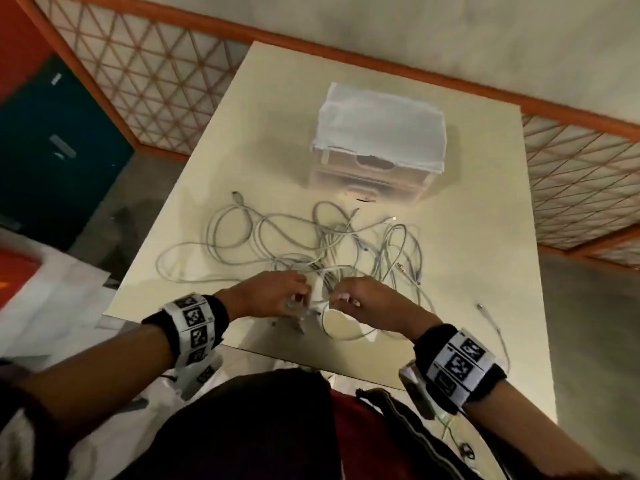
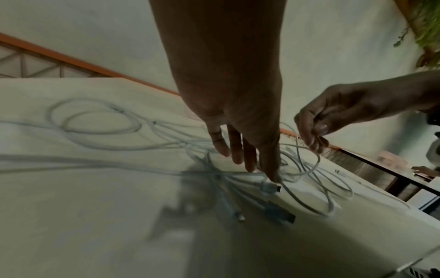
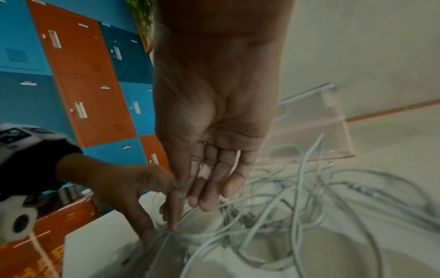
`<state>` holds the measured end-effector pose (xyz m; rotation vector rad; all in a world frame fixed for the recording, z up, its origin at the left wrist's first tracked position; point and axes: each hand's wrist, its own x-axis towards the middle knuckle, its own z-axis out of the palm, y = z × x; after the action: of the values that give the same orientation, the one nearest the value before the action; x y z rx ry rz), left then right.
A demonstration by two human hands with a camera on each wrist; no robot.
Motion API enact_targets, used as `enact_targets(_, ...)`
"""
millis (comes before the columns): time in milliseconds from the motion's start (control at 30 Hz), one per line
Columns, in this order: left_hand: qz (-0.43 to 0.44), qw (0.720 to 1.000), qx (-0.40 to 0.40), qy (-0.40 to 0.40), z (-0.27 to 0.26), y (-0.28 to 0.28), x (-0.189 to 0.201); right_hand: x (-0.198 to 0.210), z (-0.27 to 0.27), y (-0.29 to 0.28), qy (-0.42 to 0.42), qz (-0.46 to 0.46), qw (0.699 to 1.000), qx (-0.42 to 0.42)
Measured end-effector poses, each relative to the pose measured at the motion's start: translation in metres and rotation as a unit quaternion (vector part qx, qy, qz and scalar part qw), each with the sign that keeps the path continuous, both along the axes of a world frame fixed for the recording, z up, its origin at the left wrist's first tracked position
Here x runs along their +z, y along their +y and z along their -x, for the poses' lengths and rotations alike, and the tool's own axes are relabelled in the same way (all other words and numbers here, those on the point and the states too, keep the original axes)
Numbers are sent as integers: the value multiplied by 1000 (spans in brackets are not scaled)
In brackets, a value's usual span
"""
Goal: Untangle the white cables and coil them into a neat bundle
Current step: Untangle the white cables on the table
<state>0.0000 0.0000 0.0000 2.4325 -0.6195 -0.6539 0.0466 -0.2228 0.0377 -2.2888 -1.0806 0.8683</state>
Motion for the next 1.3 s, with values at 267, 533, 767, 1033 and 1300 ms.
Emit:
enact_targets(267,-30,997,-28,-72,14,-5,-4,-7,3,30,47,70,996,20)
enact_targets(533,266,954,132,-50,-18,-24,90,21,-10,41,45,-152,980,-123)
enact_targets(767,461,861,176,-123,-32,-30,162,6,-4,42,38,-100,984,-140)
enact_targets(1033,255,935,164,-183,-34,9,146,11,-6,-9,74,-76,972,-211)
enact_targets(1300,65,979,104,-164,-20,13,97,80,-12,3,58,-172,958,-221)
